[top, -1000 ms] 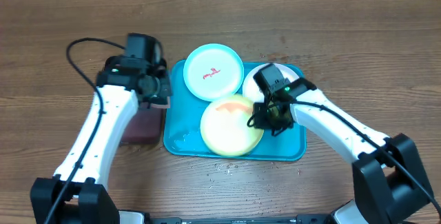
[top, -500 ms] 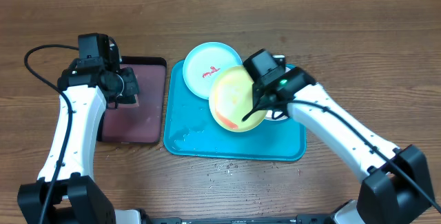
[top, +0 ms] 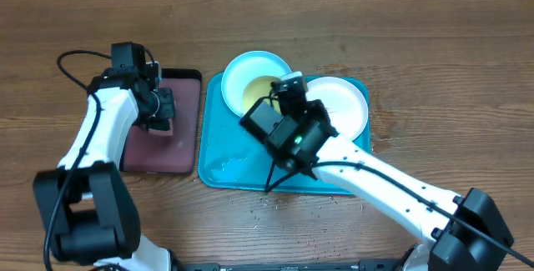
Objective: Clean dirty plates on tray and stack at the side
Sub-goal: 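Return the sponge to the water tray and lift the yellow plate, then carry the yellow plate with the right gripper to the table's right side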
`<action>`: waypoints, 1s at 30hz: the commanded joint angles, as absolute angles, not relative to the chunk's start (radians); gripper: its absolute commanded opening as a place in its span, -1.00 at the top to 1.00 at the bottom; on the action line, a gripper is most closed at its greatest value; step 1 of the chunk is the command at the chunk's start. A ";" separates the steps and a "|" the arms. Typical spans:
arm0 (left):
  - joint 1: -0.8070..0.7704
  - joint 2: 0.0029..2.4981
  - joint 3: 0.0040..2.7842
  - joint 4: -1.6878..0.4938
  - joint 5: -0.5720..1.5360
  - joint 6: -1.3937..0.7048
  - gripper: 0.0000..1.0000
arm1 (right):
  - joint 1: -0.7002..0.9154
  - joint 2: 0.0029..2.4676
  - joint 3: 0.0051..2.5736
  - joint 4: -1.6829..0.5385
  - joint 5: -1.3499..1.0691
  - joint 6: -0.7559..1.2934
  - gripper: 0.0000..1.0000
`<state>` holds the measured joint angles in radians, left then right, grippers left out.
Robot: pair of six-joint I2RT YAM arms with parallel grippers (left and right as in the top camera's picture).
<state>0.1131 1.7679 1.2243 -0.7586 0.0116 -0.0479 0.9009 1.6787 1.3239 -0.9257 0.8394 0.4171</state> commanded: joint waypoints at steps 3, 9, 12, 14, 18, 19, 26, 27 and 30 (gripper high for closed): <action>0.113 1.829 1.246 -0.707 0.019 -0.022 0.91 | 0.962 1.645 1.356 -0.875 1.040 0.286 0.93; 0.113 1.833 1.246 -0.676 0.016 -0.022 -0.33 | 0.987 1.645 1.356 -0.850 1.092 0.253 0.93; 0.113 1.833 1.246 -0.658 -0.036 -0.027 -0.37 | 0.987 1.645 1.356 -0.844 1.092 0.253 0.93; 0.113 1.835 1.246 -0.646 -0.049 -0.031 -0.42 | 0.987 1.645 1.356 -0.841 1.092 0.253 0.93; 0.112 1.860 1.246 -0.614 -0.046 -0.033 -0.42 | 0.987 1.645 1.356 -0.841 1.092 0.253 0.93; 0.112 1.868 1.246 -0.608 -0.046 -0.033 -0.41 | 0.987 1.645 1.356 -0.841 1.092 0.253 0.93; 0.111 1.929 1.246 -0.540 0.028 -0.033 -0.38 | 0.987 1.645 1.356 -0.841 1.092 0.253 0.93; 0.111 1.935 1.246 -0.535 0.027 -0.033 -0.37 | 0.987 1.645 1.356 -0.841 1.092 0.253 0.93; 0.111 1.956 1.246 -0.530 0.027 -0.033 -0.29 | 0.987 1.645 1.356 -0.841 1.092 0.253 0.93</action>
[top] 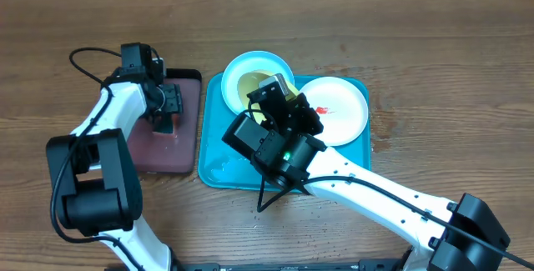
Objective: Clean dirty plates on tray and stack at the side
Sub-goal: 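Carry the yellow plate with the right gripper to the table's right side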
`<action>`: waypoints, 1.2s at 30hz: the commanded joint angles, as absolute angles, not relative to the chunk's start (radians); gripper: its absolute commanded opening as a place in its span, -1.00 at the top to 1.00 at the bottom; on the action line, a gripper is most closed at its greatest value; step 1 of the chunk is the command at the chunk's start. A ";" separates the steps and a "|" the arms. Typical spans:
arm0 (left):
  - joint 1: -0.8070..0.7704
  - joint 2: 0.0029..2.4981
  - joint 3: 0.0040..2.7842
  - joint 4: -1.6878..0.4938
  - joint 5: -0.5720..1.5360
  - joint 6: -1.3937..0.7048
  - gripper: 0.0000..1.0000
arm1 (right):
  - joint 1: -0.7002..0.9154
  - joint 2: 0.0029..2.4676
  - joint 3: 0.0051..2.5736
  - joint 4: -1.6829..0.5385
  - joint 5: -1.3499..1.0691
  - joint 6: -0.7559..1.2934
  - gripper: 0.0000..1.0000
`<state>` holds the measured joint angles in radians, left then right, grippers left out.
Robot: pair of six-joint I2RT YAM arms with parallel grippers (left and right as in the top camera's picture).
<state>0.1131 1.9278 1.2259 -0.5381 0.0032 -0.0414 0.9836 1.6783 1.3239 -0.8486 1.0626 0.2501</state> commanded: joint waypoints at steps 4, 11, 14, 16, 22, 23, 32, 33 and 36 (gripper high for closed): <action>0.111 1.975 1.246 -0.530 0.027 -0.033 0.46 | 0.987 1.645 1.356 -0.841 1.092 0.253 0.93; 0.111 1.956 1.285 -0.523 0.023 -0.029 0.92 | 0.987 1.645 1.356 -0.839 1.092 0.253 0.93; 0.111 1.943 1.320 -0.542 0.023 -0.029 0.91 | 0.986 1.645 1.356 -0.839 1.092 0.253 0.93; 0.111 1.938 1.345 -0.584 0.017 -0.029 0.13 | 0.986 1.645 1.356 -0.839 1.092 0.253 0.93; 0.111 1.942 1.349 -0.704 0.019 -0.029 -0.59 | 0.986 1.645 1.356 -0.839 1.092 0.254 0.93; 0.111 1.942 1.343 -0.715 0.019 -0.029 -0.58 | 0.986 1.645 1.356 -0.839 1.092 0.254 0.93; 0.111 1.942 1.259 -0.695 0.009 -0.029 -0.19 | 0.986 1.645 1.356 -0.839 1.092 0.253 0.93; 0.111 1.942 1.257 -0.698 -0.001 -0.030 0.00 | 0.986 1.645 1.356 -0.839 1.092 0.253 0.93; 0.111 1.942 1.257 -0.710 -0.012 -0.030 0.48 | 0.986 1.645 1.356 -0.839 1.092 0.254 0.93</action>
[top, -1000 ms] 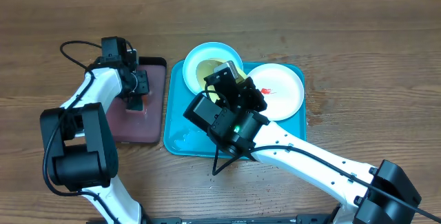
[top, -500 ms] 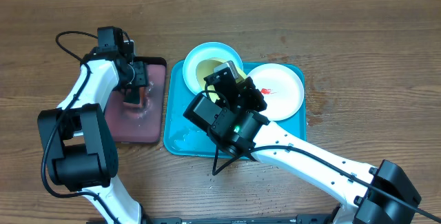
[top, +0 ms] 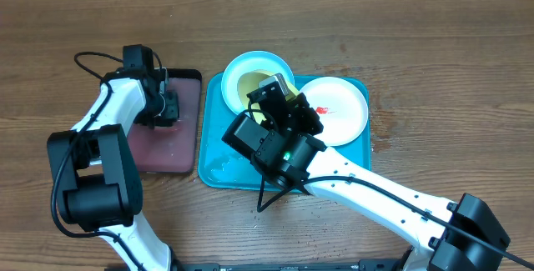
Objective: Clean dirty plates on tray and stack at the side
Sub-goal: 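Carry the yellow plate with the right gripper to the table's right side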
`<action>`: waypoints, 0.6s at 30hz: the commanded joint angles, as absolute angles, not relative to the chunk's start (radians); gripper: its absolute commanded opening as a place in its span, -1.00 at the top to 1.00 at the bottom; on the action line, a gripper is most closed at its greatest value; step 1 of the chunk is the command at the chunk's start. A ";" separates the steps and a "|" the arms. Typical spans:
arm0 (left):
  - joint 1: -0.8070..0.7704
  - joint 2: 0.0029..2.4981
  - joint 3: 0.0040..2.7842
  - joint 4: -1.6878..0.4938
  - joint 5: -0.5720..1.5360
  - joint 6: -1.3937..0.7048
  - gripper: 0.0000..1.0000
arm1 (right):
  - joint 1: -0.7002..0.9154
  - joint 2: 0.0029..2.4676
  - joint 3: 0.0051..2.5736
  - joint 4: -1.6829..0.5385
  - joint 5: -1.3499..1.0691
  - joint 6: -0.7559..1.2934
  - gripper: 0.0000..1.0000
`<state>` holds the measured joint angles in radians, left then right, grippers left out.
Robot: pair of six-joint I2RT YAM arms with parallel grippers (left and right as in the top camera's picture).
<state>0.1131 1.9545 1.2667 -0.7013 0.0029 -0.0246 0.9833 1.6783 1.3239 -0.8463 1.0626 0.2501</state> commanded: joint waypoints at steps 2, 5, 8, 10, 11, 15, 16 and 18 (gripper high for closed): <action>0.111 1.942 1.258 -0.710 -0.011 -0.030 0.92 | 0.986 1.645 1.356 -0.839 1.092 0.254 0.93; 0.111 1.938 1.271 -0.711 -0.010 -0.030 0.92 | 0.986 1.645 1.356 -0.839 1.093 0.255 0.93; 0.111 1.916 1.316 -0.749 -0.009 -0.030 0.92 | 0.966 1.644 1.357 -0.835 1.099 0.289 0.93; 0.111 1.902 1.344 -0.776 -0.009 -0.030 0.42 | 0.944 1.641 1.357 -0.835 1.098 0.321 0.93; 0.111 1.897 1.357 -0.791 -0.009 -0.030 -0.01 | 0.932 1.638 1.357 -0.835 1.098 0.338 0.93; 0.111 1.894 1.381 -0.831 -0.004 -0.030 -0.59 | 0.872 1.612 1.370 -0.835 1.034 0.399 0.93; 0.111 1.894 1.381 -0.838 0.001 -0.030 -0.58 | 0.852 1.602 1.375 -0.835 0.997 0.416 0.93; 0.111 1.894 1.377 -0.841 0.002 -0.034 -0.56 | 0.805 1.583 1.380 -0.836 0.924 0.456 0.93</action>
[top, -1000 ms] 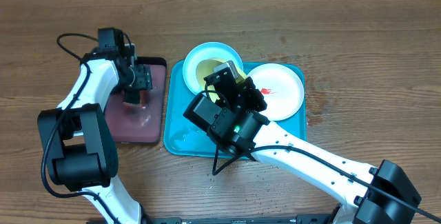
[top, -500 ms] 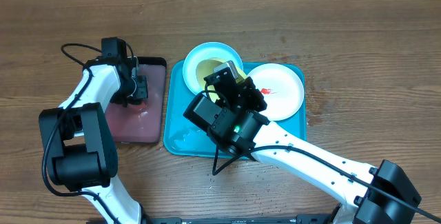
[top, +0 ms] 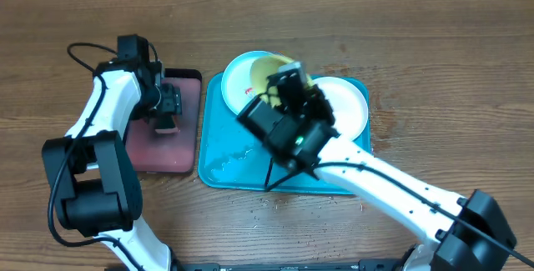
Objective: Clean dirty plates on tray and stack at the side
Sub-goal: 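Carry the yellow plate with the right gripper to the table's right side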
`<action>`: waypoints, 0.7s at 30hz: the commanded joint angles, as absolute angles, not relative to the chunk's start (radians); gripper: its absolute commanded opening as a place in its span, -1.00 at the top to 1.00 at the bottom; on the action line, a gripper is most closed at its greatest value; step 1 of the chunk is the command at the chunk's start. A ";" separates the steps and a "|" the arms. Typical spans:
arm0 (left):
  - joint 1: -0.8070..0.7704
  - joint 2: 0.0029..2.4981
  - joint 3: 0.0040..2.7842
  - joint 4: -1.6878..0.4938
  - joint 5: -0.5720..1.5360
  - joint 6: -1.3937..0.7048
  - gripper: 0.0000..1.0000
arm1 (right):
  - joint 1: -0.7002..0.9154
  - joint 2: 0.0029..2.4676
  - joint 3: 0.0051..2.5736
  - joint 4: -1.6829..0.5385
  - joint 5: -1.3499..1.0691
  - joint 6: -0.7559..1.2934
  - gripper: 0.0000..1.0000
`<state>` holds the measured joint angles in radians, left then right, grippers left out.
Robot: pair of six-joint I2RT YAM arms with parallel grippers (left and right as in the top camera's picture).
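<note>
A teal tray (top: pixel 219 142) holds two white plates. The left plate (top: pixel 238 75) shows a small red smear near its left rim. A yellow sponge (top: pixel 269 65) lies over the back right of this plate, and my right gripper (top: pixel 288 77) is shut on it. The right arm hides part of the right plate (top: pixel 349 102). My left gripper (top: pixel 163 114) points down at a maroon mat (top: pixel 171 150) left of the tray. Its fingers are hidden under the wrist, so their state is unclear.
A wet smear (top: pixel 227 168) lies on the tray's front left. Small crumbs (top: pixel 269 201) are scattered on the wooden table (top: pixel 417 46) in front of the tray. A black cable loops behind the left arm.
My right gripper and the yellow sponge have shifted from the middle of the left plate to its back right, uncovering a red smear at the plate's left. The left wrist has turned slightly over the mat.
At first my right gripper was between the two plates, with the left gripper over the mat. Then the right gripper sat with the sponge on the left plate, and a red stain showed on the right plate. Now the sponge is at the left plate's back right.
</note>
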<state>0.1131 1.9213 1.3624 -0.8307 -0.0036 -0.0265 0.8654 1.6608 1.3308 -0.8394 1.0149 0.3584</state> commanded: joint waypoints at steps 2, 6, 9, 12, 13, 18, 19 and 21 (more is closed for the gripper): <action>0.108 1.894 1.374 -0.845 0.014 -0.034 -0.51 | 0.747 1.562 1.381 -0.841 0.835 0.504 0.93; 0.104 1.895 1.368 -0.845 0.053 -0.034 -0.46 | 0.603 1.534 1.381 -0.866 0.640 0.582 0.93; 0.103 1.895 1.364 -0.847 0.057 -0.034 -0.45 | 0.476 1.532 1.381 -0.897 0.496 0.635 0.93; 0.102 1.896 1.364 -0.857 0.062 -0.034 -0.44 | 0.284 1.533 1.380 -0.938 0.287 0.667 0.93; 0.102 1.896 1.363 -0.858 0.070 -0.033 -0.44 | 0.237 1.534 1.380 -0.945 0.242 0.667 0.93; 0.102 1.896 1.363 -0.858 0.079 -0.034 -0.44 | 0.031 1.544 1.364 -0.966 0.098 0.666 0.93; 0.101 1.896 1.363 -0.858 0.080 -0.034 -0.44 | 0.001 1.547 1.357 -0.971 0.082 0.666 0.93; 0.102 1.896 1.363 -0.857 0.079 -0.034 -0.43 | -0.068 1.558 1.337 -0.981 0.056 0.665 0.93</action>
<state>0.1108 1.9167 1.3640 -0.8543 0.0597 -0.0265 0.0017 1.5555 1.3533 -0.9733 0.1837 0.6498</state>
